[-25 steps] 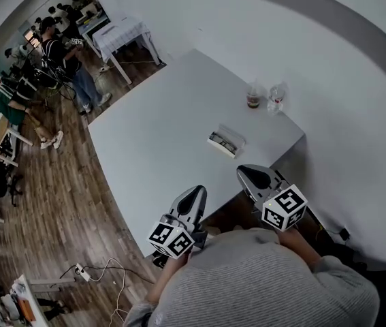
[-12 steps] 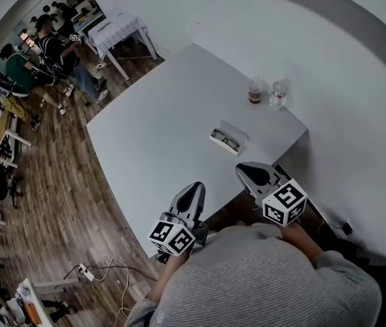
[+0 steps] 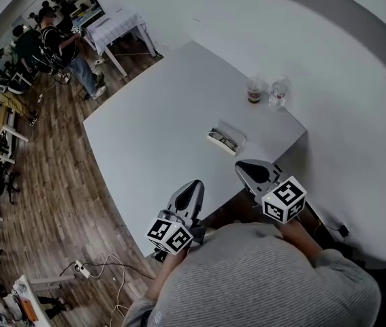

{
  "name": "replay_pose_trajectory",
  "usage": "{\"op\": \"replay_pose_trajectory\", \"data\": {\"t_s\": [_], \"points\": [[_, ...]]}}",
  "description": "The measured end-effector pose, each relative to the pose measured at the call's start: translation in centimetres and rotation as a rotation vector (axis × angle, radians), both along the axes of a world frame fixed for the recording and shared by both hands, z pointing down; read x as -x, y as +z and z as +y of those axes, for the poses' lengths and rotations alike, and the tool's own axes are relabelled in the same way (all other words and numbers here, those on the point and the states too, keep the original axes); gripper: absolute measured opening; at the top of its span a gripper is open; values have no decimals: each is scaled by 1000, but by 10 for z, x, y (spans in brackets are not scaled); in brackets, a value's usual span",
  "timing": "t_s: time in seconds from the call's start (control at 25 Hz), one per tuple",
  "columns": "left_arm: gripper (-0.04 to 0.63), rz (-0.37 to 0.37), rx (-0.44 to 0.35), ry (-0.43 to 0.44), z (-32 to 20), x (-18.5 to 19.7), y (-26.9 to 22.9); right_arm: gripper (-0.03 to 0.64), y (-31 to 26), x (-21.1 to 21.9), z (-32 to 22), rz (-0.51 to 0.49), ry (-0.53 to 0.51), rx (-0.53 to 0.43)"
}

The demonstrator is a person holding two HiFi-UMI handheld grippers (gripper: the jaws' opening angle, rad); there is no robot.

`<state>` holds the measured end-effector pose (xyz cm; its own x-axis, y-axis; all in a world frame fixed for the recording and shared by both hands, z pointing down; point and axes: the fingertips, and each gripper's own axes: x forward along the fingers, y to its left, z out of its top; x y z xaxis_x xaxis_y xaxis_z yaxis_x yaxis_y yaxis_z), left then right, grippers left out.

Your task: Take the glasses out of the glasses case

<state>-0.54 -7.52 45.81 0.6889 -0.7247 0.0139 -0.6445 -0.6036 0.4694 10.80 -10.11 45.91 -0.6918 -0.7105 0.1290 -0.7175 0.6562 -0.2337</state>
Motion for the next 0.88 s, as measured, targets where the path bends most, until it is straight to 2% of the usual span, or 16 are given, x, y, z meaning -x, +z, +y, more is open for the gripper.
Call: {"op": "replay_pose_trajectory", "data": {"t_s": [0.4,0.52,0.88], "points": [[20,-7,-5,-41,-11,28,0,18,-3,12,-27,19,-14,-30],[20,-6,-8,-46,-17,37,-3,86,-2,18,-35,19,-25,-18],[20,-11,14,-60,-32,63,-5,89,2,31,-58,46,-8,-4]]}}
